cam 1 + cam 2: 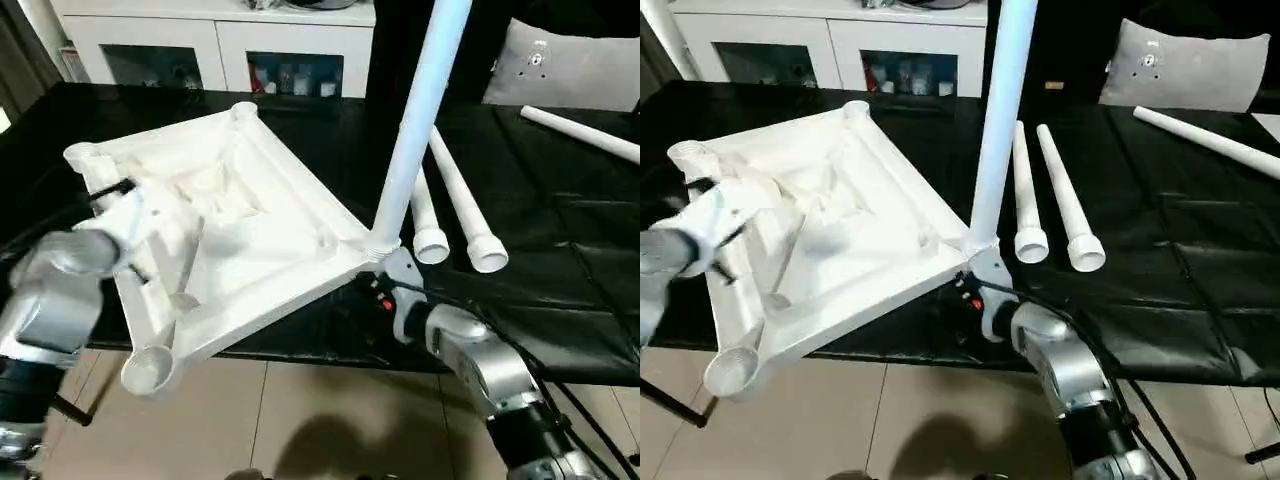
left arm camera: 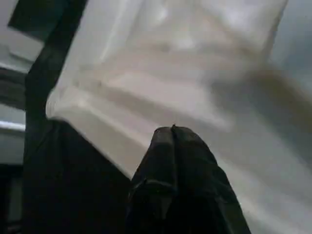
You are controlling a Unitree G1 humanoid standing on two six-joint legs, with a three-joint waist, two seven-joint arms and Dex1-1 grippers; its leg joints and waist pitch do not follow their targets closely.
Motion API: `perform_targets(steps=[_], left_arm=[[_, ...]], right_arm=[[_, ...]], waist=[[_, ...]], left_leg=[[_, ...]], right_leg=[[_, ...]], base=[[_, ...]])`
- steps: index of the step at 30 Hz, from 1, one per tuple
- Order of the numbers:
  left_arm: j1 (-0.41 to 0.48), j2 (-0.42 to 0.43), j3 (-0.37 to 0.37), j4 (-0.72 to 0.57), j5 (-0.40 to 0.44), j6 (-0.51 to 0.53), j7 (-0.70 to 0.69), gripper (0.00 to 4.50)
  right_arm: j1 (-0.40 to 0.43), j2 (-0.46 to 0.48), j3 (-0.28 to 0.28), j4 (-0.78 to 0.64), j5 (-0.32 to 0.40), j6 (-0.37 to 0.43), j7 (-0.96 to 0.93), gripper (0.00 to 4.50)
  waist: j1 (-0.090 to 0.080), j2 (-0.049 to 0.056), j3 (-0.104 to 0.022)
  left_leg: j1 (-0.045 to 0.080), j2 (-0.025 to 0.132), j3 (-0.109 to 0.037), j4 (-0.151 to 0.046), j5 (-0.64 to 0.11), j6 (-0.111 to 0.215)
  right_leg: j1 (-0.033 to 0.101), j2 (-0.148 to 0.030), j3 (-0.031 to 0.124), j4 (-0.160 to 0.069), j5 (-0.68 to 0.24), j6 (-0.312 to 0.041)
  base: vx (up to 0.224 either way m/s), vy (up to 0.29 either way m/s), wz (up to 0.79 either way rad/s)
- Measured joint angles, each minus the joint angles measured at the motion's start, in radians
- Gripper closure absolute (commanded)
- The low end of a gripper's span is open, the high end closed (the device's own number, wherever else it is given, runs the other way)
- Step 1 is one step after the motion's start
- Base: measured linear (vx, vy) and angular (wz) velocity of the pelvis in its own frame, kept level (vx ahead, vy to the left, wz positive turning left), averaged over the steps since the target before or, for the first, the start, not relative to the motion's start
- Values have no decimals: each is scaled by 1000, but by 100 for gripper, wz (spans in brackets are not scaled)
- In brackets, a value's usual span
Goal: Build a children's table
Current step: Rotate table base
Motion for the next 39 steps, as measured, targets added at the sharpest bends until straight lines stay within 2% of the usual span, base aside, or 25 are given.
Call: perform_targets(steps=[4, 7, 10, 14, 20, 28, 35, 39], left_arm=[[32, 20, -19, 0, 8, 38, -27, 444], [57, 18, -60, -17, -4, 58, -74, 444], [90, 28, -93, -63, -35, 66, -150, 444], [139, 71, -130, -145, -93, 48, -276, 444], [158, 84, -134, -225, -181, 5, -386, 444], [154, 14, -138, -249, -244, -33, -428, 444], [101, -89, -163, -152, -244, -113, -372, 444], [48, -175, -169, -54, -214, -150, -280, 444]], right_arm=[[-24, 16, 10, 54, -13, -9, -2, 0], [-53, 24, 12, 101, -22, -28, -8, 0], [-96, 44, 12, 167, -40, -44, -27, 0], [-150, 69, 9, 249, -54, -64, -55, 0], [-206, 101, 8, 351, -61, -100, -67, 0], [-237, 115, 10, 413, -82, -144, -49, 0], [-238, 115, 9, 433, -97, -173, -44, 0], [-245, 116, 8, 450, -100, -190, -48, 0]], waist=[[-1, 0, 0], [-3, 0, 0], [-7, -1, 0], [-3, -1, 0], [-5, -1, 0], [-27, -2, 0], [-31, -2, 0], [-28, -2, 0]], left_leg=[[0, 0, 0, 1, 0, 0], [1, 0, 0, 3, 1, -1], [1, 0, 0, 3, 2, -4], [2, 1, 0, 2, 1, -10], [2, 2, 0, 3, 3, -11], [1, 2, 0, 3, 3, -12], [2, 2, 0, 5, 3, -12], [1, 3, 0, 6, 4, -12]], right_leg=[[0, 0, 1, 1, 1, -1], [0, 0, 1, 3, 1, -2], [1, 0, 1, 4, 2, -2], [1, 1, 1, 5, 2, -1], [3, 1, 1, 5, 2, -2], [2, 2, 1, 10, 2, -2], [2, 2, 1, 12, 2, -2], [2, 2, 1, 12, 2, -2]], base=[[0, 0, 0], [0, 0, 0], [0, 0, 0], [0, 0, 0], [0, 0, 0], [0, 0, 0], [0, 0, 0], [0, 0, 0]])
